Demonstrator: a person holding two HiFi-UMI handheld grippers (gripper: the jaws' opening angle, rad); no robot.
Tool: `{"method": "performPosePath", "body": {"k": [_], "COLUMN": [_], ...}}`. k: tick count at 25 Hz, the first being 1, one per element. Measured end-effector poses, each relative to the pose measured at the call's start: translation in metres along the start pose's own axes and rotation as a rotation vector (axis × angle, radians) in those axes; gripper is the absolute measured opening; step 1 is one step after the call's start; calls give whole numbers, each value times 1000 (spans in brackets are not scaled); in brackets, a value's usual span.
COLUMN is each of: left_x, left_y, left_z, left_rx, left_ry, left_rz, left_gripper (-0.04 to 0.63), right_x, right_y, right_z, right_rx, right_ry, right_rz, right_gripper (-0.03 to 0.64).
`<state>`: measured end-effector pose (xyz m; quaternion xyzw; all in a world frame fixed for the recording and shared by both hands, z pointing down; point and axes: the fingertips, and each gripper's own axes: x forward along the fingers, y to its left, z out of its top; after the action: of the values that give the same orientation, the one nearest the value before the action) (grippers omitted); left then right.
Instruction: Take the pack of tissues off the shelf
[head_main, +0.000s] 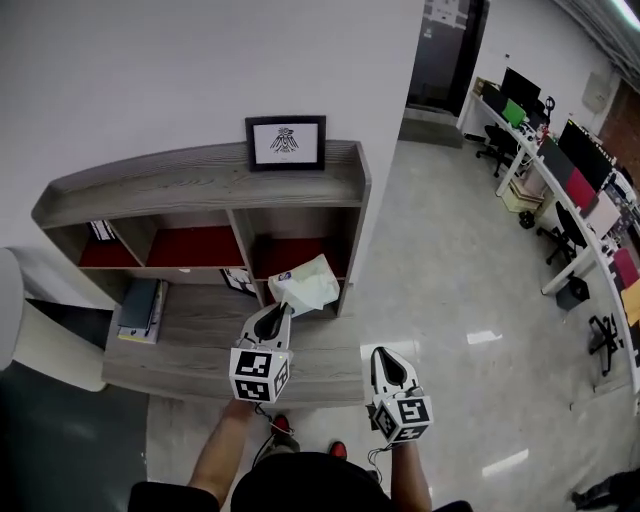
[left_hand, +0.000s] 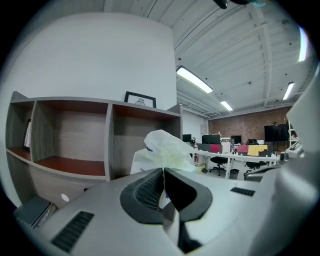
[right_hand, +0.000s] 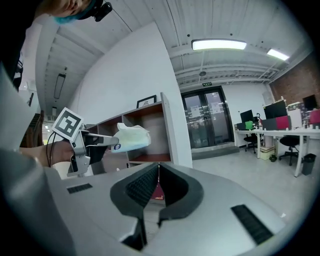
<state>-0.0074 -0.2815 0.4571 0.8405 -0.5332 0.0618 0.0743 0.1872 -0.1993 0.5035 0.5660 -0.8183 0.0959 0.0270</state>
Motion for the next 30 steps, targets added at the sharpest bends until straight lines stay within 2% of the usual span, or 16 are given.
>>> {"method": "performPosePath", "body": {"k": [5,13,30], "left_x": [-32,-82,-184], "left_y": [13,43,114], "left_z": [-17,-43,-110], "left_rx": [4,-42,-153], "left_ry": [12,31,65], "left_rz": [87,224,521], "left_gripper": [11,11,11], "right_x": [14,36,86], "right_y": [23,70,198], "right_z": [-2,-8,-36], "right_rx": [-19,-37,-83], "right_ry": [12,35,130], "right_rz": [101,258,574], "right_gripper": [32,32,32]}}
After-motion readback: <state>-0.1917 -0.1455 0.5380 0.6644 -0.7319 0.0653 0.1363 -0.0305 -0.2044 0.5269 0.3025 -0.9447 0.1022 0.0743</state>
